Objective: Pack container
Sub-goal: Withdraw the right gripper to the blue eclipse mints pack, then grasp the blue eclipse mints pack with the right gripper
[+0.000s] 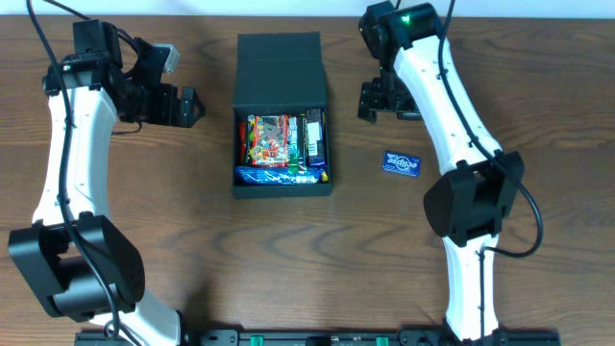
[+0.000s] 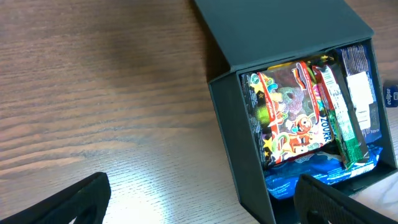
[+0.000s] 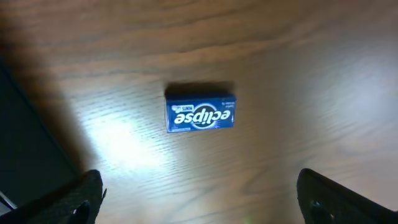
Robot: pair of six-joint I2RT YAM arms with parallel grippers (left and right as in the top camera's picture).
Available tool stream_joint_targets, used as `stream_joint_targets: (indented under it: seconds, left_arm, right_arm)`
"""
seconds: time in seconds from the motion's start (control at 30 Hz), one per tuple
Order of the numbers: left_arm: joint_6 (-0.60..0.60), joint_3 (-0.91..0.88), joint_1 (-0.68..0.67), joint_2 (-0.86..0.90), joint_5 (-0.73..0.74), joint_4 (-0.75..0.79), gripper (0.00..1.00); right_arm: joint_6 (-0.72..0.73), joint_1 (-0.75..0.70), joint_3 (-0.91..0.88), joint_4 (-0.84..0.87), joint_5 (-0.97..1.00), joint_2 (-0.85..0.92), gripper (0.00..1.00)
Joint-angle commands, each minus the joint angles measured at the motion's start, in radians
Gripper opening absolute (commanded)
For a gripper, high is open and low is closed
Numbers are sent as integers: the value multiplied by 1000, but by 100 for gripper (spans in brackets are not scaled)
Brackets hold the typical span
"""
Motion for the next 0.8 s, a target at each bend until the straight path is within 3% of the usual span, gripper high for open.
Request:
stream_joint_targets:
  seconds: [0.0, 0.17, 0.3, 0.37, 0.5, 0.77]
  left_arm:
    - [-23, 11, 2, 8, 0, -3, 95]
    - [-72, 11, 1, 8, 0, -5, 96]
    - [-97, 11, 1, 8, 0, -2, 95]
    - [-99, 11, 1, 8, 0, -3, 95]
    - [-99, 11, 1, 8, 0, -8, 96]
    - [-98, 11, 2, 8, -3, -8, 95]
  right_arm:
    - [-176, 6, -21, -2, 23, -55, 99]
    - [-171, -40, -285, 50, -19, -219, 99]
    - [-161, -100, -623, 272, -131, -368, 99]
    - [-86, -79, -719, 375, -200, -372, 99]
    - [-56, -82, -845, 552, -336, -371, 99]
    - [48, -71, -923, 634, -228, -370, 99]
